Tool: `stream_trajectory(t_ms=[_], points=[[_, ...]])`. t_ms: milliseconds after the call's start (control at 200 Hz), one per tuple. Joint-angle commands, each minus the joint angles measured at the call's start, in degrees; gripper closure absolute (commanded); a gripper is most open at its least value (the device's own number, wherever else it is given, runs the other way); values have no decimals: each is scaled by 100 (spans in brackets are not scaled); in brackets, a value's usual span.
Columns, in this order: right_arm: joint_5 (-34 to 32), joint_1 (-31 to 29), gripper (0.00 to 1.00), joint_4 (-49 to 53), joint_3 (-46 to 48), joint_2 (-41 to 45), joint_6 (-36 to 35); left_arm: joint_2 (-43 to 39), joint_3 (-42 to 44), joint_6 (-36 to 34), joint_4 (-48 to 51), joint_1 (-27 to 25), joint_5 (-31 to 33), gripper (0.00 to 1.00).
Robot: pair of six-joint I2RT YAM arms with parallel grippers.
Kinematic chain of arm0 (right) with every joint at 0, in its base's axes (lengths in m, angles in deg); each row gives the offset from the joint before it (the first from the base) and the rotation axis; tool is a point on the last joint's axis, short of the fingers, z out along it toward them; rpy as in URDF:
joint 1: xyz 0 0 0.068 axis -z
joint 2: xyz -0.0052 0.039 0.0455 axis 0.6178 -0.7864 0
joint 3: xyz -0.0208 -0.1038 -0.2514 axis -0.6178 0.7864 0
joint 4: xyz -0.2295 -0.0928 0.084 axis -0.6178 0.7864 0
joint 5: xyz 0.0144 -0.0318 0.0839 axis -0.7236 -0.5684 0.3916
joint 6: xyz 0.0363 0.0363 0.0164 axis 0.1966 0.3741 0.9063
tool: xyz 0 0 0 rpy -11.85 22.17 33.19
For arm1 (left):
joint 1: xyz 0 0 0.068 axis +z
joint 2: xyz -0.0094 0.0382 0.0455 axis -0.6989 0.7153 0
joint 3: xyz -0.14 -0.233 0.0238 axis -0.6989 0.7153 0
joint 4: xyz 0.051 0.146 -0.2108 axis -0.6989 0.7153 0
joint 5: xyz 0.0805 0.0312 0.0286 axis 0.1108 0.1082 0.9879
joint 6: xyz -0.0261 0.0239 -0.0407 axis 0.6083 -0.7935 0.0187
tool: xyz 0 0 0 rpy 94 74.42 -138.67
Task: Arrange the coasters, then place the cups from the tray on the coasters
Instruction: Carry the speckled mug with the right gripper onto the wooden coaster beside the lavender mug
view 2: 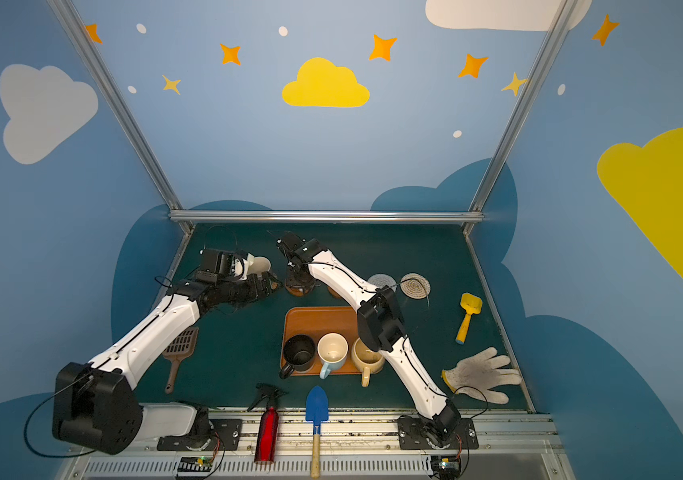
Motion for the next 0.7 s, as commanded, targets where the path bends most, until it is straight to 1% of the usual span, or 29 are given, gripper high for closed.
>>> stream_trajectory(t_ms=[0,80,165,285,380,451,486,696], points=[[-33,-81,100,-115,-141,-151,26,-87,-4,-106,-1,29,1,0],[-59,-94,100,-21,-139,-199,35,-92,16,-95,-4,39,-21,0],[-6,-81,91,-23,-127,-243,7,-101,36,-79,-31,52,-44,0],[130,-93,83,-90,-125,-280,17,-101,45,-47,-73,56,-59,0],[170,-100,79,-115,-133,-289,2,-108,41,-47,-74,61,-91,0],[231,-91,71,-135,-135,-306,0,-110,41,-46,-73,65,-85,0],[293,-74,68,-127,-149,-312,-1,-110,52,-47,-66,65,-87,0],[366,-65,66,-111,-139,-332,0,-136,52,-44,-65,66,-97,0]])
